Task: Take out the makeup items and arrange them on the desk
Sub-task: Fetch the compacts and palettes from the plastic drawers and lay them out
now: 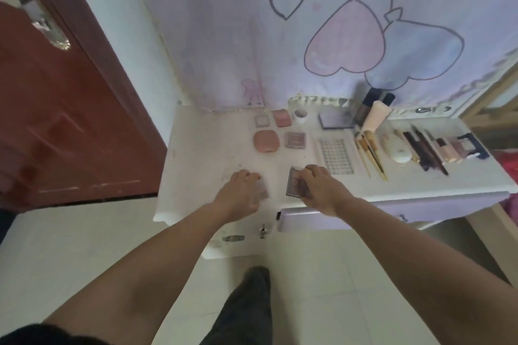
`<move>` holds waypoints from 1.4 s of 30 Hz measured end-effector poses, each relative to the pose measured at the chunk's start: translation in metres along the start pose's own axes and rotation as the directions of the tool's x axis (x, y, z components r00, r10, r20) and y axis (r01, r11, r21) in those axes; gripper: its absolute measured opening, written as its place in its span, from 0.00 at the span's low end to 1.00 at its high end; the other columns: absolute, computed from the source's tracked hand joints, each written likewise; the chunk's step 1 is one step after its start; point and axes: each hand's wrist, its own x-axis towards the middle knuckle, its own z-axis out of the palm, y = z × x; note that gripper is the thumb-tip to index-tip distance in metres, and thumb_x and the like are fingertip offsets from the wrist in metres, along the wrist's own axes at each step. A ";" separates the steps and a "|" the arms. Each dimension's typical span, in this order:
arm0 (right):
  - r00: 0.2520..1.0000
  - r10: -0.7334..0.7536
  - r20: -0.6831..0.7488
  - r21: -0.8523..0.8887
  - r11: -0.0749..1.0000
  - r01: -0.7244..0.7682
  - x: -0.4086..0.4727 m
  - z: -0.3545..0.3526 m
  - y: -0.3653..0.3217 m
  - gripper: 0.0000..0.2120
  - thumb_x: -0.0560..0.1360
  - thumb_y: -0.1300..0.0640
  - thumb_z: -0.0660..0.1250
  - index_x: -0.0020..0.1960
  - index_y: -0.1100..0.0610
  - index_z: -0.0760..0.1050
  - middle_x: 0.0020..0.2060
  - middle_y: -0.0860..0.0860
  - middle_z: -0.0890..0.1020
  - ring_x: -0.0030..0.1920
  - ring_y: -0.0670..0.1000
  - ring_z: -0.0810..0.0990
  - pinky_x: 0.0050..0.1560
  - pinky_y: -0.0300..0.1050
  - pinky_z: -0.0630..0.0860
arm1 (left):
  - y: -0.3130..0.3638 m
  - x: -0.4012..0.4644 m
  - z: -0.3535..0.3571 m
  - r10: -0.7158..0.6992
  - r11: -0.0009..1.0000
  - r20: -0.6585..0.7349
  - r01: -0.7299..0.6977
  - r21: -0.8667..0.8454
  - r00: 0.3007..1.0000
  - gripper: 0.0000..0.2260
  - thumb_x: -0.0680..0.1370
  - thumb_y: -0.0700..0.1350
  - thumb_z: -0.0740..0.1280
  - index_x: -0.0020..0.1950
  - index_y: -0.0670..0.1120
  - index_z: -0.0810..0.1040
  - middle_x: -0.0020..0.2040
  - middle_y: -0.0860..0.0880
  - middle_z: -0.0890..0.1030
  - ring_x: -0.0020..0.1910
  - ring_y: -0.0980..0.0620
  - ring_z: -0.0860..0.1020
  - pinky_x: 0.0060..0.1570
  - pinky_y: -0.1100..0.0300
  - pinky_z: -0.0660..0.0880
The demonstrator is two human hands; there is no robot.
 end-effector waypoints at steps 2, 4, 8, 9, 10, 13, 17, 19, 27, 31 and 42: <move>0.999 -0.004 0.043 -0.016 1.000 0.005 0.031 -0.002 0.007 0.28 0.73 0.52 0.67 0.69 0.57 0.62 0.68 0.55 0.63 0.69 0.57 0.62 0.60 0.53 0.73 | -0.010 0.034 -0.005 0.039 0.999 0.030 -0.040 0.013 0.999 0.26 0.75 0.44 0.66 0.71 0.43 0.62 0.68 0.43 0.63 0.69 0.42 0.61 0.66 0.51 0.64; 0.996 -0.006 0.084 -0.040 0.999 0.009 0.055 -0.004 0.015 0.28 0.73 0.52 0.67 0.70 0.57 0.61 0.69 0.56 0.62 0.69 0.57 0.61 0.59 0.54 0.74 | -0.020 0.063 -0.009 0.063 0.998 0.086 -0.065 0.025 0.994 0.27 0.73 0.45 0.66 0.70 0.44 0.62 0.66 0.42 0.65 0.67 0.42 0.63 0.65 0.50 0.65; 0.986 -0.017 0.164 -0.069 0.997 0.028 0.084 -0.004 0.025 0.28 0.73 0.52 0.66 0.69 0.58 0.61 0.68 0.56 0.63 0.69 0.57 0.61 0.57 0.55 0.75 | -0.036 0.102 -0.015 0.103 0.991 0.193 -0.116 0.060 0.976 0.27 0.73 0.46 0.66 0.70 0.44 0.61 0.66 0.42 0.64 0.66 0.42 0.63 0.64 0.49 0.66; 0.982 -0.030 0.188 -0.072 0.996 0.044 0.087 -0.003 0.026 0.27 0.73 0.52 0.66 0.69 0.57 0.62 0.67 0.56 0.63 0.68 0.57 0.62 0.57 0.54 0.75 | -0.040 0.107 -0.014 0.116 0.989 0.206 -0.132 0.069 0.972 0.27 0.73 0.47 0.65 0.69 0.45 0.62 0.66 0.43 0.65 0.65 0.43 0.63 0.63 0.50 0.66; 0.978 -0.043 0.203 -0.077 0.995 0.060 0.089 -0.001 0.026 0.27 0.73 0.52 0.66 0.69 0.57 0.62 0.67 0.55 0.64 0.67 0.57 0.63 0.57 0.52 0.74 | -0.042 0.109 -0.013 0.122 0.986 0.225 -0.144 0.083 0.967 0.26 0.73 0.47 0.66 0.69 0.45 0.62 0.66 0.43 0.65 0.64 0.43 0.64 0.63 0.50 0.66; 0.978 -0.054 0.202 -0.079 0.994 0.071 0.093 0.001 0.026 0.26 0.73 0.51 0.66 0.68 0.56 0.63 0.67 0.55 0.65 0.67 0.56 0.65 0.58 0.48 0.71 | -0.051 0.111 -0.005 0.158 0.967 0.246 -0.200 0.158 0.956 0.27 0.72 0.50 0.66 0.68 0.45 0.62 0.64 0.44 0.65 0.62 0.44 0.65 0.61 0.51 0.66; 0.975 -0.025 0.223 -0.069 0.997 0.041 0.093 -0.002 0.024 0.29 0.73 0.46 0.66 0.70 0.55 0.62 0.69 0.54 0.63 0.68 0.56 0.65 0.64 0.48 0.69 | -0.055 0.114 -0.008 0.192 0.959 0.238 -0.233 0.159 0.952 0.28 0.71 0.55 0.67 0.66 0.46 0.63 0.64 0.45 0.65 0.62 0.44 0.65 0.61 0.52 0.64; 0.982 0.035 0.184 -0.019 0.999 -0.033 0.090 -0.009 0.022 0.27 0.75 0.45 0.63 0.69 0.55 0.63 0.71 0.53 0.63 0.69 0.55 0.65 0.66 0.49 0.67 | -0.052 0.118 -0.018 0.232 0.954 0.177 -0.260 0.153 0.956 0.27 0.71 0.59 0.66 0.64 0.46 0.66 0.62 0.46 0.67 0.60 0.45 0.67 0.58 0.52 0.66; 0.866 0.443 -0.230 0.048 0.894 -0.445 0.012 -0.062 0.063 0.19 0.80 0.46 0.54 0.65 0.54 0.70 0.66 0.52 0.72 0.64 0.53 0.72 0.67 0.49 0.64 | 0.059 0.168 -0.073 0.596 0.784 0.028 -0.589 0.197 0.803 0.19 0.76 0.54 0.60 0.60 0.41 0.72 0.55 0.43 0.75 0.53 0.42 0.75 0.51 0.50 0.74; 0.637 0.679 -0.366 0.078 0.704 -0.706 -0.094 -0.070 0.069 0.22 0.81 0.44 0.49 0.70 0.52 0.64 0.71 0.52 0.66 0.72 0.54 0.63 0.74 0.56 0.52 | 0.159 0.157 -0.067 0.771 0.612 0.047 -0.759 0.222 0.635 0.21 0.78 0.56 0.55 0.65 0.44 0.70 0.62 0.45 0.72 0.62 0.45 0.70 0.61 0.52 0.66; -0.141 0.964 -0.227 0.306 -0.066 -0.950 -0.465 0.053 -0.090 0.29 0.78 0.41 0.42 0.74 0.51 0.59 0.75 0.55 0.58 0.76 0.55 0.53 0.72 0.66 0.43 | 0.383 -0.124 0.079 0.956 0.023 0.286 -0.984 0.174 0.073 0.30 0.76 0.63 0.46 0.70 0.48 0.66 0.69 0.45 0.67 0.69 0.45 0.63 0.68 0.48 0.58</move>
